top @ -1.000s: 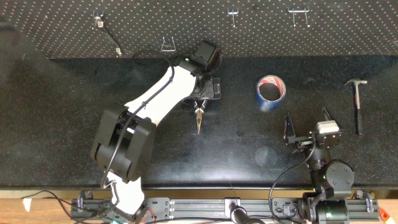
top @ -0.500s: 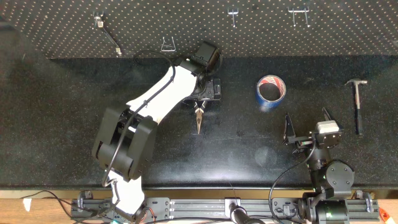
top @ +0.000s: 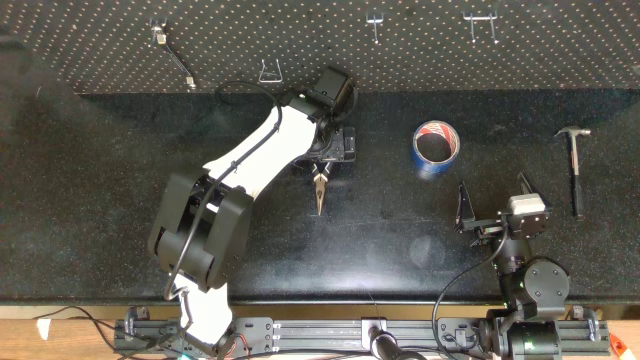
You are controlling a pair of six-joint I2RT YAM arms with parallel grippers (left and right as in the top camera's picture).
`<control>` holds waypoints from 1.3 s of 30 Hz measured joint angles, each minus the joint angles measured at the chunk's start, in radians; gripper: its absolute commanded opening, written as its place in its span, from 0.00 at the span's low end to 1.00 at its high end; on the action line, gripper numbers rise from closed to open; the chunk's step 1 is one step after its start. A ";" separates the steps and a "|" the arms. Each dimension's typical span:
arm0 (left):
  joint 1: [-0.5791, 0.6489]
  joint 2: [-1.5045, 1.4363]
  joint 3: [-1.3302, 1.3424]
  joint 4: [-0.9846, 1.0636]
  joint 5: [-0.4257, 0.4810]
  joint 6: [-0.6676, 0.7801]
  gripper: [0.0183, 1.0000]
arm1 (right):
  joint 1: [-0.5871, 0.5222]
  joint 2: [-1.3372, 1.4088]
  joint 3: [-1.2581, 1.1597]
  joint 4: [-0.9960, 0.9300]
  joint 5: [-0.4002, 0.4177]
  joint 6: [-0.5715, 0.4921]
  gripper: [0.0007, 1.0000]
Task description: Place Tools Onto Pegboard
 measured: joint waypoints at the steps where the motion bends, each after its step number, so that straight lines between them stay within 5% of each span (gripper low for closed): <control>1: 0.000 0.000 0.000 0.000 0.000 0.000 0.98 | 0.000 0.000 0.000 0.000 0.000 0.000 0.98; 6: 0.000 0.000 0.000 0.000 0.000 0.000 0.94 | 0.000 0.000 0.000 0.000 0.000 0.000 0.98; 19: 0.000 0.000 0.000 0.000 0.000 0.018 0.55 | 0.000 0.000 0.000 0.000 0.000 0.000 0.98; 39: 0.000 0.000 0.000 0.000 0.000 0.018 0.48 | 0.000 0.000 0.000 0.000 0.000 0.000 0.98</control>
